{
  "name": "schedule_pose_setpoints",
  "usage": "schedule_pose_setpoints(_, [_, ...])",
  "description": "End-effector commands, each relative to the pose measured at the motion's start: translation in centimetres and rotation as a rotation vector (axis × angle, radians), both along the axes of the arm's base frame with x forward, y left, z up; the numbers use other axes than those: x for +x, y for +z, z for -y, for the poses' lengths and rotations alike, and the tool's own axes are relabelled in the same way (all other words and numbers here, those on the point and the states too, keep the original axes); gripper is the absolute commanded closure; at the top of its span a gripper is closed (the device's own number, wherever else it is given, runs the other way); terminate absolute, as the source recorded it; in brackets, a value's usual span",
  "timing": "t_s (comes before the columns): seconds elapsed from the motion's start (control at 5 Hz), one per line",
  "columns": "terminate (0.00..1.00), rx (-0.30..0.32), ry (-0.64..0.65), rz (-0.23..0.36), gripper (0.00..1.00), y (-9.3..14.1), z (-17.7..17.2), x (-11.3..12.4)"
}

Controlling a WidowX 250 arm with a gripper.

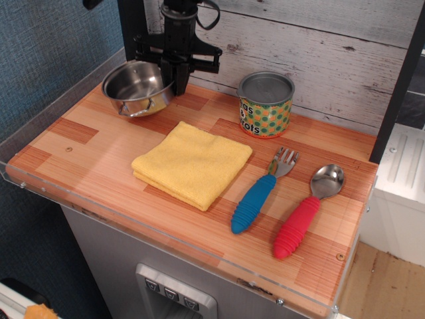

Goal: Move silver pot on top of yellow cloth.

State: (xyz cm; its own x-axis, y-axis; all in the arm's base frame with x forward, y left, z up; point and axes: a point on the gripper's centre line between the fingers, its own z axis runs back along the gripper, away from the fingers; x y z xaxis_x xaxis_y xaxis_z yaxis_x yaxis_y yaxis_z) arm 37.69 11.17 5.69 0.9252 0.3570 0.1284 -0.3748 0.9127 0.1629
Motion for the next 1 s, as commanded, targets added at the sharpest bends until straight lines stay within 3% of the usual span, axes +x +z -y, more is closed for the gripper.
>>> schedule_pose_setpoints(0.0, [0.00, 0.044, -0.027, 0.079, 1.00, 4.4, 1.2, -0.8])
schedule_pose_setpoints(0.4, [0.00, 0.074, -0.116, 0.081, 1.00, 3.8, 5.1, -3.0])
schedule_pose_setpoints(0.8, [0.00, 0.096, -0.137, 0.075, 1.00, 3.3, 8.8, -3.7])
